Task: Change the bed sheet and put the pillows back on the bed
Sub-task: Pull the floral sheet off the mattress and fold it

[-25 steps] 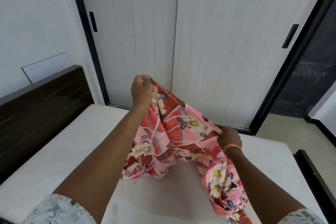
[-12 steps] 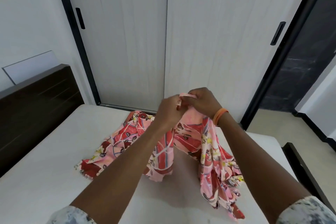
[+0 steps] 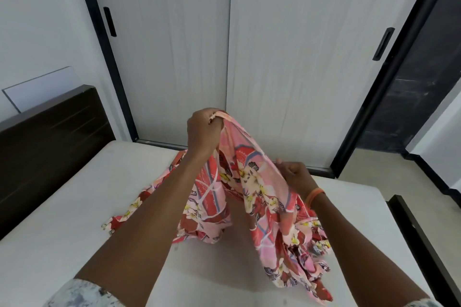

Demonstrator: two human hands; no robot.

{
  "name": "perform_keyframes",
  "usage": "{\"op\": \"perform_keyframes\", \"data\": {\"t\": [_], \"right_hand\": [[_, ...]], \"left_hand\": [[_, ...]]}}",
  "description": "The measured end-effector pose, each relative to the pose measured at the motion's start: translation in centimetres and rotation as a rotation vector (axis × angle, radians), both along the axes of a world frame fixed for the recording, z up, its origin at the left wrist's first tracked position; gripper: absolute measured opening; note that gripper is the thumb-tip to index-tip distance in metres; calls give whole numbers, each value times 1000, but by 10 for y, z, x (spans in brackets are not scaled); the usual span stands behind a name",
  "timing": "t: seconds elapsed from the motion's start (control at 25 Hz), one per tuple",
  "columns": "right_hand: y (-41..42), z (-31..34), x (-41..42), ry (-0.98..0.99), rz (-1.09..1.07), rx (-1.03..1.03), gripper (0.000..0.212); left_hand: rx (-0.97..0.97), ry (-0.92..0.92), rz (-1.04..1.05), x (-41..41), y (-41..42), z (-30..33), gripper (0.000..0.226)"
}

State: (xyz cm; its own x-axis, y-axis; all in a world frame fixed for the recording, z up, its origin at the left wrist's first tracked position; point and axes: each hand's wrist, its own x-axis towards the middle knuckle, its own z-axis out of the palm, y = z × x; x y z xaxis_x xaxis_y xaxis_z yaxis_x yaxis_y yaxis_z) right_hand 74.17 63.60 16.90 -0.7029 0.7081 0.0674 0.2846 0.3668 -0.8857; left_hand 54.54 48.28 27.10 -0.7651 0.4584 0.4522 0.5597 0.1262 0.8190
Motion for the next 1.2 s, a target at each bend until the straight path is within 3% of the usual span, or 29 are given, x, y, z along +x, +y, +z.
{"op": "perform_keyframes", "data": {"t": [0.12, 0.24, 0.32, 0.4, 0.48, 0.56, 0.72, 0.8, 0.88, 1.08, 1.2], "right_hand": [[-3, 4, -2, 72, 43, -165, 66], [-6, 28, -11, 107, 255, -233, 27], [-9, 50, -20, 154, 314, -218, 8], [-13, 72, -31, 219, 327, -208, 12], [-17, 93, -37, 230, 373, -224, 19], [-15, 102, -35, 191, 408, -168, 24], [2, 87, -20, 55, 304, 73, 19], [7, 69, -19, -77, 206, 317, 9], [11, 45, -19, -207, 80, 425, 29], [19, -2, -9, -508, -125, 260, 51], [19, -10, -8, -455, -180, 93, 51]], "left_hand": [[-143, 2, 70, -8, -1, -3, 24], [-410, 7, 82, -7, -3, -14, 33], [-477, -1, -150, 7, -2, -22, 52], [-453, -46, -450, 30, 3, -27, 59], [-394, -20, -546, 45, 11, -28, 36], [-319, 52, -471, 46, 18, -24, 6], [-221, 77, -383, 33, 18, -19, 11], [-163, 22, -353, 30, 18, -17, 14], [-98, 11, -328, 29, 21, -13, 15], [42, -32, -259, 23, 18, -3, 17], [6, -99, -220, 17, 17, -4, 18]]}}
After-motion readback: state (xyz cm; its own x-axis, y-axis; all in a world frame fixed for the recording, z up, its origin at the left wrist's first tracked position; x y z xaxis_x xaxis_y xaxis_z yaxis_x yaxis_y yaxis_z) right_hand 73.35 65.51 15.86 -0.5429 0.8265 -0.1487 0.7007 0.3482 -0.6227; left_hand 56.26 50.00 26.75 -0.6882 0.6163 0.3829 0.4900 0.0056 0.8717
